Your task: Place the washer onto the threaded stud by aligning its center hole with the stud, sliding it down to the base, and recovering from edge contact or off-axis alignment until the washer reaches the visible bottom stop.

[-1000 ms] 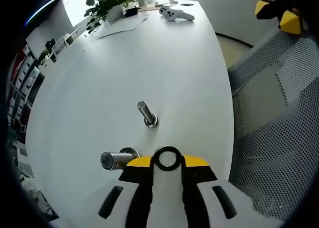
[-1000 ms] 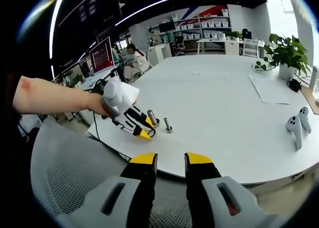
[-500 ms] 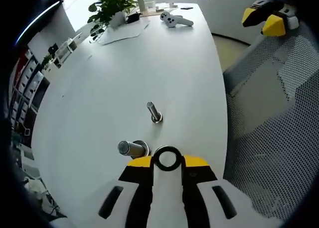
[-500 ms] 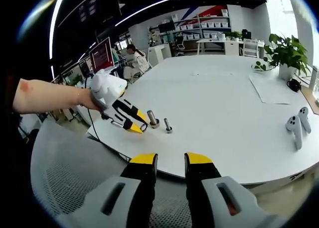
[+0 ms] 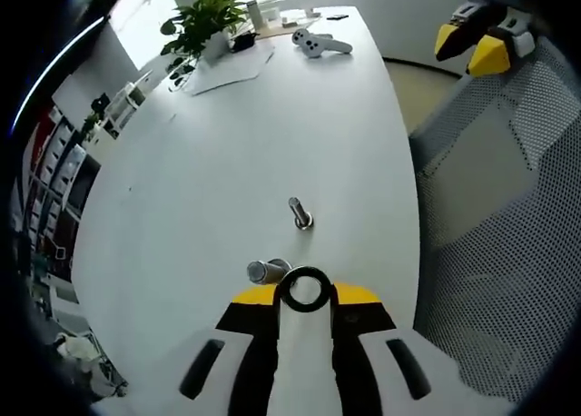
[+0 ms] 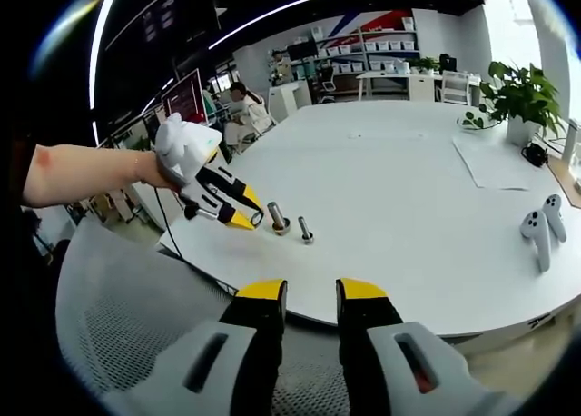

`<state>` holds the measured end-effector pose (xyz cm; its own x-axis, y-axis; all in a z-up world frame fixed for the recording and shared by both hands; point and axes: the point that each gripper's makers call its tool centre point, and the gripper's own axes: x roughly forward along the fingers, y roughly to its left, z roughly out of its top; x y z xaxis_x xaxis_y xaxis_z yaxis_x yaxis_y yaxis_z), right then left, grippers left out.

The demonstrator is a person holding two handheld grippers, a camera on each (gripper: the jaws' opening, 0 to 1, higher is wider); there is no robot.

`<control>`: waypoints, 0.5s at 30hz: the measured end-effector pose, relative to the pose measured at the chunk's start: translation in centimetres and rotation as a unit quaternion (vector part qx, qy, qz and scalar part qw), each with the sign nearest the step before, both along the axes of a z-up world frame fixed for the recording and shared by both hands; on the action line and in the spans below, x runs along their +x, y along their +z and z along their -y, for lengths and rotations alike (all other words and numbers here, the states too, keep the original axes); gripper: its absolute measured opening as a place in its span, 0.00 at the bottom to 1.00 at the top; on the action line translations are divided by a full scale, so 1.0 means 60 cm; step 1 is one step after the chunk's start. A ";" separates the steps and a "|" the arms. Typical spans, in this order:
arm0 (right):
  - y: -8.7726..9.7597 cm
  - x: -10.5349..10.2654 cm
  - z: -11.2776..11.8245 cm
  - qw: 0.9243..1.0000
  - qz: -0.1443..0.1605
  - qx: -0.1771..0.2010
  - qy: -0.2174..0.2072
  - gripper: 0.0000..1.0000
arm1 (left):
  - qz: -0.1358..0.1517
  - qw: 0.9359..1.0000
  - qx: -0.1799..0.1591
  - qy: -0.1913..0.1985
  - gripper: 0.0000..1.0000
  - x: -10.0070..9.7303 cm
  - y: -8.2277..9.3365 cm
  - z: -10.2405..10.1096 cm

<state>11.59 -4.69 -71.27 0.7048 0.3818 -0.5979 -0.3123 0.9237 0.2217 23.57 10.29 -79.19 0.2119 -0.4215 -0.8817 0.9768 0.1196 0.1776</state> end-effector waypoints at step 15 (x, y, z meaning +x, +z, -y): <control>0.000 0.000 -0.001 1.000 -0.001 0.003 -0.001 0.25 | 0.022 1.000 -0.004 0.001 0.19 0.038 0.017 0.009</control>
